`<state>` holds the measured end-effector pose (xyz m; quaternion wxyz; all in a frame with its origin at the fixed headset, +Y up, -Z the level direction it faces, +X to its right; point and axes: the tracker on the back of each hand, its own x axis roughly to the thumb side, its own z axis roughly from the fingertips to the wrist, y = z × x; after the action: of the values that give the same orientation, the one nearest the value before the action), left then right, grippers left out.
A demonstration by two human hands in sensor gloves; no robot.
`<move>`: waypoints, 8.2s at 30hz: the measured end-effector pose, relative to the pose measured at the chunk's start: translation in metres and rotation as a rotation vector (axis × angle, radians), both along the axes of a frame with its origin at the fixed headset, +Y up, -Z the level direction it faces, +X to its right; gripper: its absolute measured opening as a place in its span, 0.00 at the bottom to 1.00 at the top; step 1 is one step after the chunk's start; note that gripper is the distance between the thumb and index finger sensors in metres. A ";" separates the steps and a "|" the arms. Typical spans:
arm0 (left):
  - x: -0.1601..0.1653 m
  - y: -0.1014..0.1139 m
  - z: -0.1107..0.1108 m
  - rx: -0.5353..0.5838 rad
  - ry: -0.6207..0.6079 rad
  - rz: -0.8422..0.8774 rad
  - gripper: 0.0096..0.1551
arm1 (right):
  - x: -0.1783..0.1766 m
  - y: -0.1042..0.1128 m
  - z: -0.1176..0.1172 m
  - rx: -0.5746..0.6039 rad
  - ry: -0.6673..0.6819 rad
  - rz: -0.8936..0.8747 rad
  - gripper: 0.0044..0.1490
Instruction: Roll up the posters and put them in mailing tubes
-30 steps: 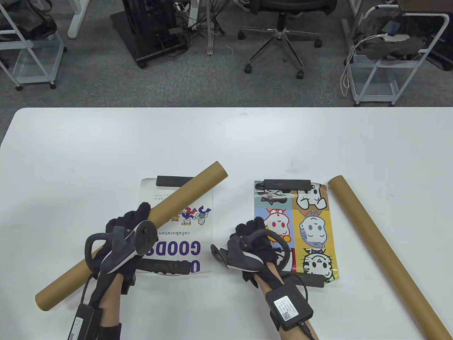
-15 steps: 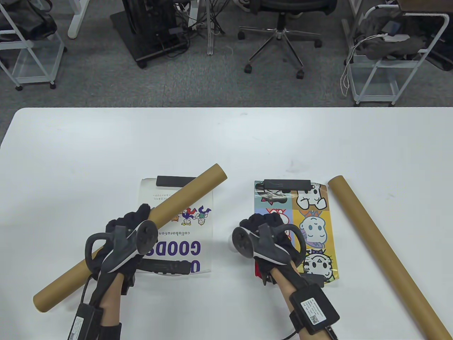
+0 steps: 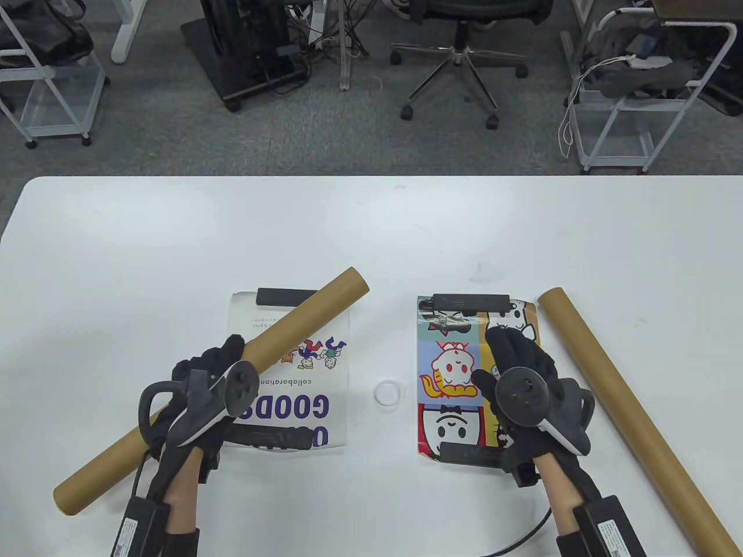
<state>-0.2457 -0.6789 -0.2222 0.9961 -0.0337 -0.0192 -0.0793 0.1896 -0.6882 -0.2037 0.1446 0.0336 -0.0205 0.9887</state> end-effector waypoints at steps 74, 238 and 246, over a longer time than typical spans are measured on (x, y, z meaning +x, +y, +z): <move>0.027 0.016 -0.037 -0.056 0.342 -0.098 0.58 | 0.025 -0.016 0.007 -0.039 0.075 -0.181 0.45; 0.058 -0.069 0.042 -0.100 -0.480 -0.454 0.40 | 0.015 -0.032 0.002 -0.151 0.089 -0.127 0.42; 0.053 -0.042 0.041 -0.041 -0.439 -0.398 0.39 | 0.017 -0.031 0.004 -0.144 0.086 -0.142 0.42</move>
<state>-0.1924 -0.7208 -0.1809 0.9322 -0.0391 -0.2287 -0.2779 0.2066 -0.7188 -0.1999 0.2170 0.0638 0.0546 0.9726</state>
